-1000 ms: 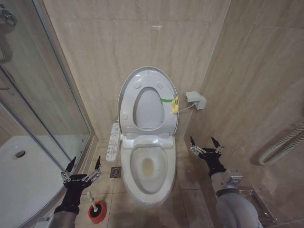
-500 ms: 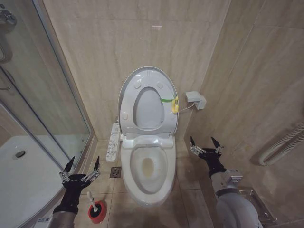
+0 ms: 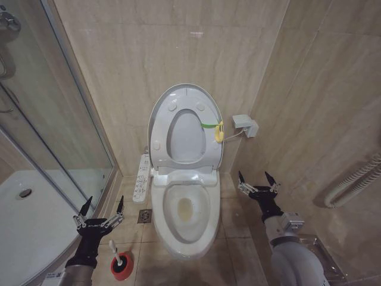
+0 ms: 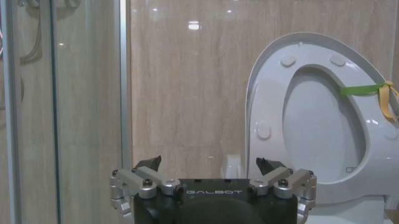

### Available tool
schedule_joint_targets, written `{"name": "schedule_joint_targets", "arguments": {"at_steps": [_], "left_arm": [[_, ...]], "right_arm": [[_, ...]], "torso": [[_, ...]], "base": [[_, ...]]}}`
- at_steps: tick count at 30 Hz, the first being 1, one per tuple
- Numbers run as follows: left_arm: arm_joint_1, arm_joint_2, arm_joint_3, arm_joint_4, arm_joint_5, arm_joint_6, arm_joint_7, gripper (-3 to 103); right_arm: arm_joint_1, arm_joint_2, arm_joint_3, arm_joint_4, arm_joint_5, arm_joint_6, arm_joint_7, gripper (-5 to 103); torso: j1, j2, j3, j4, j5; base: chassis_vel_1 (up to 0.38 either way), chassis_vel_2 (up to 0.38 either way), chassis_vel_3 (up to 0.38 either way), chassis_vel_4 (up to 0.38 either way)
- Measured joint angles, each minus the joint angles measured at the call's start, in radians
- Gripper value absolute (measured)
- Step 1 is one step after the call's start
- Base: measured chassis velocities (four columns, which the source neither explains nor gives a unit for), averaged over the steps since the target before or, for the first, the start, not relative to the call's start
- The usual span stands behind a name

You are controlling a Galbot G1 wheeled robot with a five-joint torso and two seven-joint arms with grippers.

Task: Open the toilet lid, clean the toilet bowl with a toilet brush, close the toilet lid, and flush.

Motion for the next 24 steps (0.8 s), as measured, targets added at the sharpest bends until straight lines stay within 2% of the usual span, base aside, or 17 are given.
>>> {"name": "schedule_joint_targets", "arguments": {"at_steps": [24], "left_arm": [[0.000,0.000,0.000,0.001,0.000,0.000,0.000,99]], "right_arm": [[0.000,0.000,0.000,0.000,0.000,0.000,0.000,100]], "torso": [[0.000,0.000,0.000,0.0000,0.0000]], "base": [[0.000,0.000,0.000,0.000]]}}
